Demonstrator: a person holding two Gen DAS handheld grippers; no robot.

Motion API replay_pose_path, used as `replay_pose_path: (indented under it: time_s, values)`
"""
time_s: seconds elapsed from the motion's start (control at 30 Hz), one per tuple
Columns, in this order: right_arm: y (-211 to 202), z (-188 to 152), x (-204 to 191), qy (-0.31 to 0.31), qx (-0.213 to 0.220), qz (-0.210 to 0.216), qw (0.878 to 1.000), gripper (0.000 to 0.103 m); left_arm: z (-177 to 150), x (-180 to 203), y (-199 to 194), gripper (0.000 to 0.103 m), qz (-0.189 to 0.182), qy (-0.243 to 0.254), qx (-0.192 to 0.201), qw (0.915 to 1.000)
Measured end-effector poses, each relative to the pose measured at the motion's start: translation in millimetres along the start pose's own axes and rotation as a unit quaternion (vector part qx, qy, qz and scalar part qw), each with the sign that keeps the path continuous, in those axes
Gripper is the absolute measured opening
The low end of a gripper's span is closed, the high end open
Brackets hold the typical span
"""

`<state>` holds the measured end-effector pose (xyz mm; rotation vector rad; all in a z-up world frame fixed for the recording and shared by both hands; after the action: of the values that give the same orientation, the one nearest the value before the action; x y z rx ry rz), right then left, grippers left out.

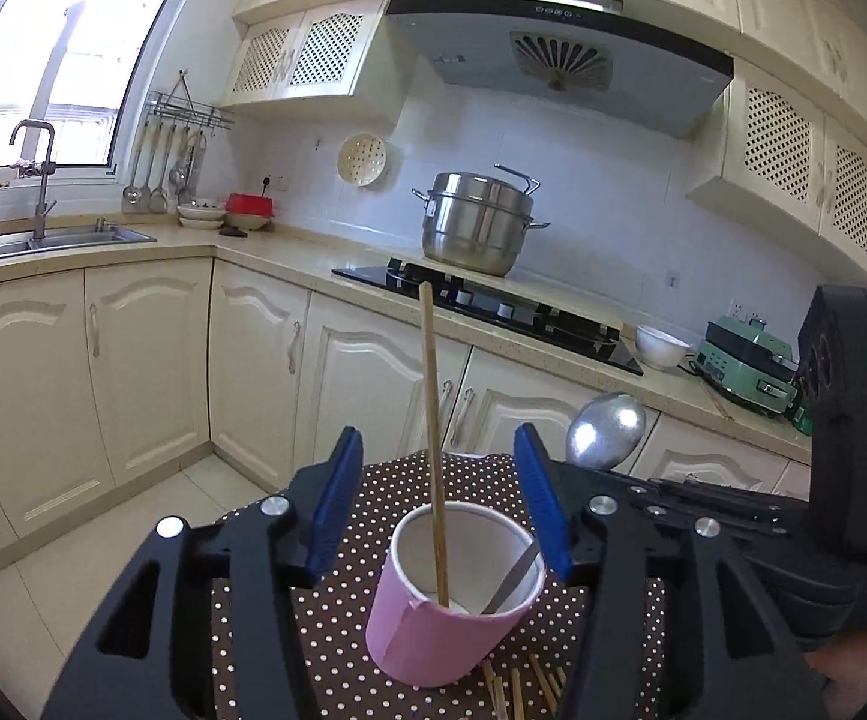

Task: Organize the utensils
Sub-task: 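Lift chopstick and spoon and drop both into the pink cup, then grasp the dark fork-spoon with the left gripper while the right gripper grasps a chopstick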

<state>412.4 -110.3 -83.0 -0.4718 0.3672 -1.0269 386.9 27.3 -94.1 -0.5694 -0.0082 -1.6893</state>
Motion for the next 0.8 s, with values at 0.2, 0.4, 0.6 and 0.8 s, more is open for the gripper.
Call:
replay_pose_path:
  time_s: [0.2,0.4,0.6,0.8]
  values:
    - [-3,-6,2,0.015,-0.009,-0.012,1.0,0.023,-10,-4,-17,0.057,0.015,0.004,-0.038,0.9992]
    - [-26,-5,1,0.026,0.007,-0.021,0.999,0.059,-21,-7,-39,0.062,0.013,0.003,-0.08,0.9967]
    - [-48,-27,3,0.026,-0.007,-0.031,0.999,0.062,-59,-22,-51,0.063,0.022,0.005,-0.181,0.9833]
    - [-65,-68,8,0.023,-0.044,-0.04,0.998,0.064,-117,-39,-56,0.063,0.061,0.053,-0.273,0.9586]
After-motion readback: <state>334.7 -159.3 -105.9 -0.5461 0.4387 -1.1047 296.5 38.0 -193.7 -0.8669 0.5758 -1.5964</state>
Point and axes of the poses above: each gripper's, at about its wrist camera, not at the fingertips, and y roughly the way its jaws point, x to its right, z to its top, the point moved 8 cm from there along y, roughly the way its jaws point, and after that the axes turned 9 degrees about -y, right-handed, at the moved point
